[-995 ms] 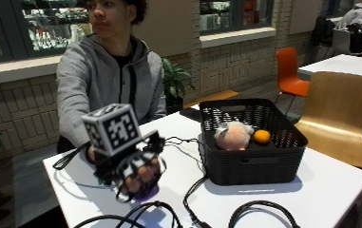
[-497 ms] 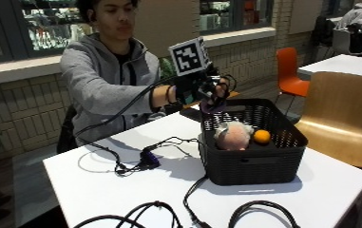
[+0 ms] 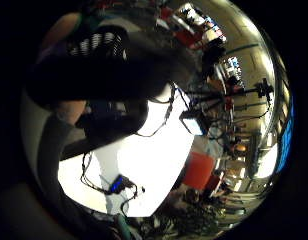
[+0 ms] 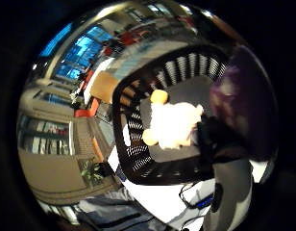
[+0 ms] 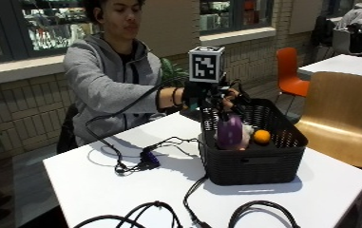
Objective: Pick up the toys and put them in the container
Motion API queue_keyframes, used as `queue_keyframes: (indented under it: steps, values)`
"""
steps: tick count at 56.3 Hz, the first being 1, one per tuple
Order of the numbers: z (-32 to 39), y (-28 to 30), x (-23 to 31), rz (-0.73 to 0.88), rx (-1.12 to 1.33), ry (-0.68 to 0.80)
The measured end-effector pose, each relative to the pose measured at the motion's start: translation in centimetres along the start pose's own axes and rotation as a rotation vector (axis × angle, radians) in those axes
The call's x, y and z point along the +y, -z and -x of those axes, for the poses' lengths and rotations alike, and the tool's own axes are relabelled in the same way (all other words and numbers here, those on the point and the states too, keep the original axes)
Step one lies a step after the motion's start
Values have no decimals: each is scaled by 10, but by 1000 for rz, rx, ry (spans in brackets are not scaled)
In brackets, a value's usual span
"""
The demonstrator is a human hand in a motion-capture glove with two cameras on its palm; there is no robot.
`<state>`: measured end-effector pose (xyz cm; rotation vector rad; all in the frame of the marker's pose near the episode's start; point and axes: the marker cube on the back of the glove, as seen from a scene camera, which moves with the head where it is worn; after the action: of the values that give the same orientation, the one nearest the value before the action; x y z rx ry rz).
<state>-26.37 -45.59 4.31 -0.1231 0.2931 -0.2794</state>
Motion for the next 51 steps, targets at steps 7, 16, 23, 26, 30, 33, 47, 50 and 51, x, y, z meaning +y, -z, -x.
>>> queue_keyframes:
  steps: [7,16,23,26,30,33,47,50,51]
  values:
    - [-10,-3,10,-6,26,5]
    - [-29,-8,30,19,56,12]
    - [-44,-10,69,32,79,87]
    - [-58,-12,94,15,116,120]
    - [-77,-17,128,2,159,137]
    - [-91,-22,152,1,187,122]
    - [-168,-65,251,75,213,-86]
    - [-179,-76,266,97,229,-132]
    - [-182,-80,271,103,234,-147]
